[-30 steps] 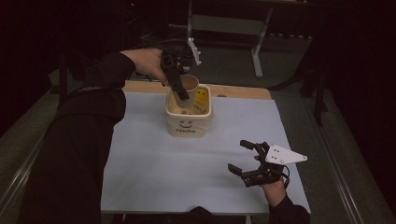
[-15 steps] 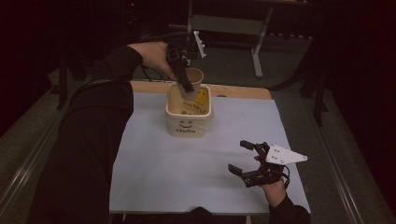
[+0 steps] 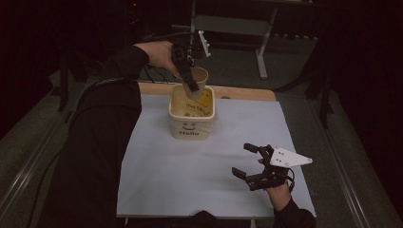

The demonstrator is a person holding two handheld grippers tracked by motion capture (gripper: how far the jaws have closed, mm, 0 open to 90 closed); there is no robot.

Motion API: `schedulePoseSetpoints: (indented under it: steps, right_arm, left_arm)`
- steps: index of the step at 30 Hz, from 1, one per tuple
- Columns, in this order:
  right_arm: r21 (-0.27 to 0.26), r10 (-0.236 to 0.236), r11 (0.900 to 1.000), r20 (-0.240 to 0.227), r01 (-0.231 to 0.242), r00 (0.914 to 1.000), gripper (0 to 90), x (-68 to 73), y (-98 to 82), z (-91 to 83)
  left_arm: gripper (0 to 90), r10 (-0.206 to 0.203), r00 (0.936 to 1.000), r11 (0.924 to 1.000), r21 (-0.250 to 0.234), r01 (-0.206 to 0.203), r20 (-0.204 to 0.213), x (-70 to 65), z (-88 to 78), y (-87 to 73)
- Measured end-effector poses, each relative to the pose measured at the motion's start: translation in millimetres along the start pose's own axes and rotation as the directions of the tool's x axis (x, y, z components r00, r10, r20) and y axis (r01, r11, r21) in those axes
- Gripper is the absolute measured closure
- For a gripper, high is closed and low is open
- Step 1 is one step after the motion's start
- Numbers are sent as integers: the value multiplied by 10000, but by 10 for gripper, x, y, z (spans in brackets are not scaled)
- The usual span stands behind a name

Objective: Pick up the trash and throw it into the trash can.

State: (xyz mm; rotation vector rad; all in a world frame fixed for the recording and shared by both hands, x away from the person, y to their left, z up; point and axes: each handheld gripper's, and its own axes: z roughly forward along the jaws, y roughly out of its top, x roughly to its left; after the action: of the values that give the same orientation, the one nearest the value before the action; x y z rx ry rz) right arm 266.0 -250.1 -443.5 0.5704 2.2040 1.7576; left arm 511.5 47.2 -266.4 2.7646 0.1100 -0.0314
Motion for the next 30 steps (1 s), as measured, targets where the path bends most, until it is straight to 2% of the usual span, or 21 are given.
schedulePoseSetpoints:
  steps: [4,9,13,14,17,18,20,21,23,25,27,30]
  right_arm:
    - [2,-19,10000,-33,19,10000,90,4,1,1]
    - [8,20,10000,-34,-20,10000,90,-3,-3,2]
    - [27,17,10000,-56,-17,10000,90,-3,-3,4]
    - [24,21,10000,-54,-21,10000,90,-3,-3,4]
    - [31,33,10000,-65,-33,10000,90,-3,-5,7]
    - [38,32,10000,-67,-32,10000,90,-3,-4,6]
    - [41,12,10000,-63,-12,10000,90,-3,-3,5]
    - [41,19,10000,-63,-18,10000,90,-3,-3,5]
    - [28,11,10000,-80,-11,10000,90,-3,-3,8]
    - [49,-16,10000,-76,16,10000,90,2,1,5]
    - [35,-21,10000,-76,22,10000,90,1,2,4]
    - [27,-15,10000,-63,15,10000,90,0,2,3]
  left_arm:
    - [297,-217,9997,9998,20,217,-74,65,26,-12]
    - [292,-179,9996,9998,-131,176,-203,103,60,-25]
    - [289,-116,9997,9999,73,118,-207,113,95,-19]
    - [282,-62,9994,9999,137,67,-342,112,103,-18]
    - [202,-453,9985,9990,49,455,-298,129,122,-16]
    - [154,-623,9975,9981,2,623,-330,135,126,-12]
    - [3,-522,9979,9986,45,524,-380,136,139,-12]
    - [3,-658,9964,9977,115,665,-527,138,158,-13]
    - [3,-869,9924,9961,-202,855,-869,139,151,-21]
    - [3,-998,9912,9947,-322,974,-869,136,158,-29]
    - [3,-957,9914,9954,-177,945,-895,115,176,-44]
    - [3,-1014,9907,9948,-219,998,-906,95,181,-58]
